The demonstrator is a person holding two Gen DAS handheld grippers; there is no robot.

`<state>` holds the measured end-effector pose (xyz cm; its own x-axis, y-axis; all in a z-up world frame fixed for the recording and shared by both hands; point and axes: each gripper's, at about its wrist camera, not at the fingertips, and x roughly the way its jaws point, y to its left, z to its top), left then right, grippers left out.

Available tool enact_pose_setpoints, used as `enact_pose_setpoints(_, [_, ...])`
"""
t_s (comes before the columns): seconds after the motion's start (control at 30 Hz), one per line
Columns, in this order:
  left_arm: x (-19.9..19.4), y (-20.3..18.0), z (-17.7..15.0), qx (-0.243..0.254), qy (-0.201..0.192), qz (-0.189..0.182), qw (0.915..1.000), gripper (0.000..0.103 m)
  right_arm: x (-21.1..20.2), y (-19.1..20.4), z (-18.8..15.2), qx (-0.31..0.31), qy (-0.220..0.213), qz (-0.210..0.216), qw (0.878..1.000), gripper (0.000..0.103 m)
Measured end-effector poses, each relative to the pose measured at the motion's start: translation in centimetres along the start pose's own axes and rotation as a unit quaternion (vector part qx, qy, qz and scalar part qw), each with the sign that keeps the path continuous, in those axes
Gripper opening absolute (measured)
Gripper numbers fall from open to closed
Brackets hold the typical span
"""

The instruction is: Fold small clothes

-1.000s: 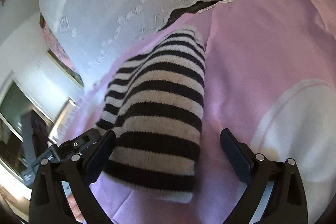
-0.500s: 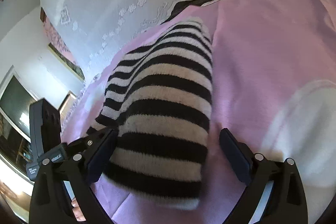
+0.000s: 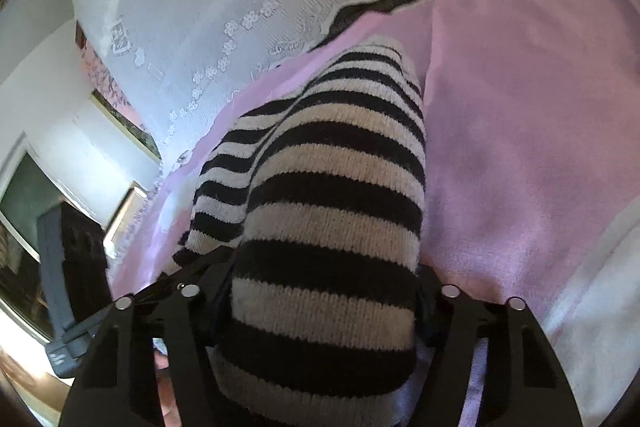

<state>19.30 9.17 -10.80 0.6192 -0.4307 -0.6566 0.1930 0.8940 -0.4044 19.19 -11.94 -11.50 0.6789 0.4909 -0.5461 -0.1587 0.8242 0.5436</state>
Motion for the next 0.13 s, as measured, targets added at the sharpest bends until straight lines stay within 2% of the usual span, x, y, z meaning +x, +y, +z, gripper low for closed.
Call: enact_pose_setpoints(0.13, [-0.84,-1.01,-0.41,0.025,-0.02,0.016,0.9994,0.065,-0.64,0.57,-0.13,-0.018,-0.014,-0.007,1.0,0.064])
